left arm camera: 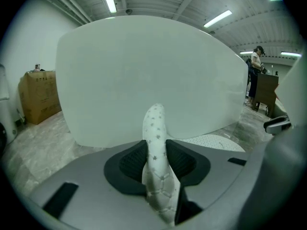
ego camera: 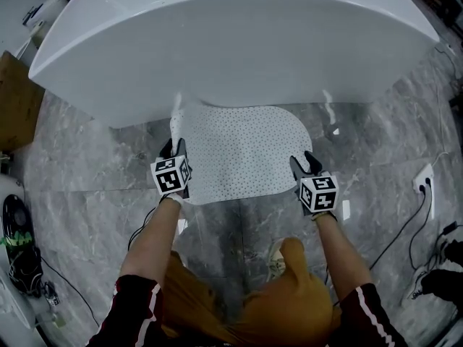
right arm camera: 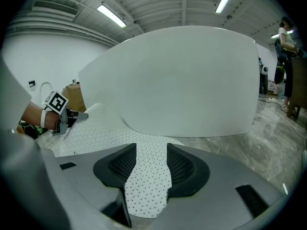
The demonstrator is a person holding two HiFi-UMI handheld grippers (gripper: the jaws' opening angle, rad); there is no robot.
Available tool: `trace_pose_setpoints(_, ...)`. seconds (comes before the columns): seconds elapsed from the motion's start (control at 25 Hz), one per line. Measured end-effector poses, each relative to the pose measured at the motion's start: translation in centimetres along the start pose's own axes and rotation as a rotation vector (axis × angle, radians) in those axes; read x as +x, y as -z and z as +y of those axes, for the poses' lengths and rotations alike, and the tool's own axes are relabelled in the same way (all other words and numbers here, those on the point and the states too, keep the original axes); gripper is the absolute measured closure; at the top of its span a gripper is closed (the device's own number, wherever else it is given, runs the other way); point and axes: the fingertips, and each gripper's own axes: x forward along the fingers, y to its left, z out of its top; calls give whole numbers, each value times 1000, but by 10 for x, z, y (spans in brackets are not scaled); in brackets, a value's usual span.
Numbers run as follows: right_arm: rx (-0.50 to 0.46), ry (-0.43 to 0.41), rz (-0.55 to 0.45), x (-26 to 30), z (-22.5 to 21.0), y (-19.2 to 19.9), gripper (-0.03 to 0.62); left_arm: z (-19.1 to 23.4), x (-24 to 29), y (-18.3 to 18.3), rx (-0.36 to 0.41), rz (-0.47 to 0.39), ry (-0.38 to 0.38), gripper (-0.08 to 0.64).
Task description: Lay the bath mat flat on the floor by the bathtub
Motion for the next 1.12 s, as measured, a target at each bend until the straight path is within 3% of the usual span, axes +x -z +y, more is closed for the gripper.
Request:
trace_pose_setpoints(0.2,-10,-11,-1,-7,10,-1,383,38,-13,-8,15,-33,-77,422)
trace_pose_setpoints(0.72,-115,-19,-31,-24,35,-37,383,48,-68,-20,43,-87,-31,426)
trace_pose_setpoints(0.96,-101,33,-94,-57,23,-79,383,50,-94,-62,53,-171,-18,434)
trace_pose_setpoints(1.12,-113,62,-123,-82,24,-110,383,48,-117,-96,103,-220,18,436)
